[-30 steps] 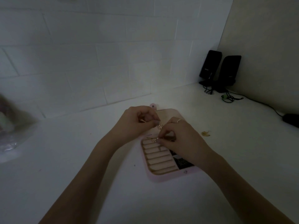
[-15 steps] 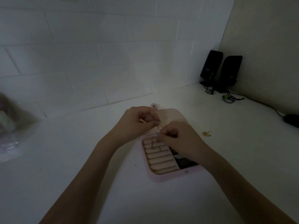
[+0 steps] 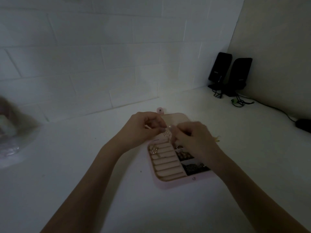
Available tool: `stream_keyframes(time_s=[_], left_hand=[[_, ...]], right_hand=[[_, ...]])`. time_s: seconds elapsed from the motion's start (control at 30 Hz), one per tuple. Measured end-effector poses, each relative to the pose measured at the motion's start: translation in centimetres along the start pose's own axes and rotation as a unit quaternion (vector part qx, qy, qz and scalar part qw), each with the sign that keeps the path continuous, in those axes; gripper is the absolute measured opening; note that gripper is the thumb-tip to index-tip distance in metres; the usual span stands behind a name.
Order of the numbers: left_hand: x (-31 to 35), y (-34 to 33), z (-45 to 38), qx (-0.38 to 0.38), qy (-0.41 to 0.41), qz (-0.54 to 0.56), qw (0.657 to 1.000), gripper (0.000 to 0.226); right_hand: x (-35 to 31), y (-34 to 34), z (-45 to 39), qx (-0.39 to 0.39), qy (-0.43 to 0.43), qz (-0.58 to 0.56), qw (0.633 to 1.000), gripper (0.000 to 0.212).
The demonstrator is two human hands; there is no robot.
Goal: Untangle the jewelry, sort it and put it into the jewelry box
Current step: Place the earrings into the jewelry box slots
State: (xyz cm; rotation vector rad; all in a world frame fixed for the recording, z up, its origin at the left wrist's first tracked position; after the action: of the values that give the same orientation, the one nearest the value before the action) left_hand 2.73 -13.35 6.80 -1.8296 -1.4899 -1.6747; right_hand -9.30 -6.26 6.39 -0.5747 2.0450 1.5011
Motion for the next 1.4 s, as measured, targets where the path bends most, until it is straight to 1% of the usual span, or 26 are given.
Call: stream_keyframes(time_s=[0.03,0.07,0.17,0.2,0.3,0.43,0.5,0.6,0.7,0.87,0.97,1.1,1.3,1.4], left_hand=[[0.0,-0.1,0.0,-0.006,0.001,-0.002,1.0,0.016],[0.0,-0.2,0.0,-0.011,0.003,-0.002,1.0,0.016],[0.3,-0.3,0.1,-0.02,0.003,0.008,1.0,0.013],[0.4,-0.3,0.1,-0.02,0.001,0.018,1.0,0.012],[0.7,0.0,0.2,-0.013,-0.003,0.031,0.999,0.013],[0.1,0.0,0.0,-0.01,0.005,0.003,1.0,0.015],[-0.3,0.0,0.0,-0.011,0.012,-0.017,1.0,0.016],[-0.4,-0.4,0.0,-0.029,0.006,-0.049,0.998,0.017],[-0.3,-1.1,0.1,-0.06,-0.012,-0.09,0.994,0.016],[-0.1,-1.4,0.2,-0.076,-0.033,-0.115,0.99,0.015],[-0.1,-1.9,0.2,-0.096,-0.042,-0.136,0.985,0.01],[-0.1,-2.1,0.1,-0.1,-0.044,-0.157,0.982,0.008],[0.1,-2.2,0.1,-0.093,-0.038,-0.149,0.984,0.013],[-0.2,-2.0,0.2,-0.083,-0.015,-0.119,0.989,0.023]], right_hand=[[0.2,0.7,-0.1,0.034,-0.005,-0.008,0.999,0.027],[0.3,1.0,-0.1,0.042,-0.009,-0.016,0.999,0.019],[1.1,-0.7,-0.2,-0.024,-0.031,-0.031,0.999,0.02],[1.1,-1.1,-0.1,-0.03,-0.03,-0.041,0.998,0.018],[0.6,-0.8,-0.2,-0.007,-0.01,-0.099,0.995,0.012],[0.8,-0.2,-0.4,0.006,-0.007,-0.112,0.994,0.009],[0.7,0.1,-0.5,0.017,0.003,-0.097,0.995,0.007],[0.0,0.6,-0.4,0.026,0.035,-0.043,0.998,0.01],[-0.8,0.4,-0.2,0.004,0.061,0.011,0.998,0.012],[-1.2,0.1,-0.1,-0.006,0.07,0.027,0.997,0.017],[-1.4,-0.1,0.0,-0.023,0.075,0.037,0.996,0.012],[-1.5,-0.6,0.1,-0.042,0.082,0.062,0.994,0.008],[-1.3,-0.8,0.2,-0.061,0.083,0.075,0.992,0.007],[-1.4,-1.1,0.2,-0.073,0.084,0.069,0.991,0.005]])
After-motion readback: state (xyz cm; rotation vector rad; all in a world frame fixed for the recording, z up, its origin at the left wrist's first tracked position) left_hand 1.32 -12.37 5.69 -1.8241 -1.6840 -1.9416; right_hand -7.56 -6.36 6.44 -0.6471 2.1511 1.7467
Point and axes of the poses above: each hand's wrist, its own z-axis away from the middle knuckle, its own y-axis out of the back of the hand, x = y × z, the point moved 9 cm from there along -z, towards the middle knuckle, and after that the axes turned 7 degrees about z, right-handed, at the moved point
